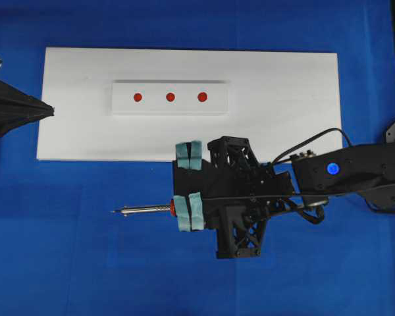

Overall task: Touch the tip of the soldering iron to the mark.
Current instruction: 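Lift the iron with the right gripper toward the red dots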

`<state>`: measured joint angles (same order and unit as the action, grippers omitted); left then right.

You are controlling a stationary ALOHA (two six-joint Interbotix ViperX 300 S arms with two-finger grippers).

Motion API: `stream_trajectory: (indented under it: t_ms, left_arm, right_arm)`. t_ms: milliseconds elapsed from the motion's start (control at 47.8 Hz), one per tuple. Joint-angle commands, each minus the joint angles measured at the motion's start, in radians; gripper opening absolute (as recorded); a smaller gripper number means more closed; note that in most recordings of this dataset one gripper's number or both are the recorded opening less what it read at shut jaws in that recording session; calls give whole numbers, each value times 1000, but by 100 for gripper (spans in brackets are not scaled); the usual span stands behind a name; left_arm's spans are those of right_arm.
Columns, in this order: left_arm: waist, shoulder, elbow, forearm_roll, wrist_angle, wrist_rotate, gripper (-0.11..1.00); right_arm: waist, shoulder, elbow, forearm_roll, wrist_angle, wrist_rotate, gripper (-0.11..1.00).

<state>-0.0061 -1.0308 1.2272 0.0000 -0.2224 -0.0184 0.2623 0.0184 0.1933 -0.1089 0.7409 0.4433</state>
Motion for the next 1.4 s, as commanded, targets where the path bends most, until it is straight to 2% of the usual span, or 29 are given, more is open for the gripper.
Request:
stream_trajectory:
  t_ms: [0, 314, 482, 586, 921, 1194, 1382]
  left_arm:
    - [3, 3, -12, 2, -5, -2, 0]
    - [3, 3, -12, 2, -5, -3, 0]
    - [3, 3, -11, 2, -5, -3, 0]
    - [3, 3, -11, 2, -5, -3, 0]
    - [3, 3, -9, 2, -5, -5, 0]
    - [3, 3, -11, 2, -5, -3, 0]
    - [3, 5, -9, 3, -5, -3, 0]
  right_arm:
    - [0, -31, -23, -5, -3, 3, 7]
    - [-12, -32, -21, -17, 0, -5, 7]
    - [-75, -44, -6, -40, 11, -26, 7]
    - [-127, -54, 5, -51, 14, -64, 7]
    - [-313, -58, 9, -51, 26, -264, 7]
    - [-417, -58, 6, -49, 21, -353, 7]
    - [-454, -58, 3, -46, 21, -385, 7]
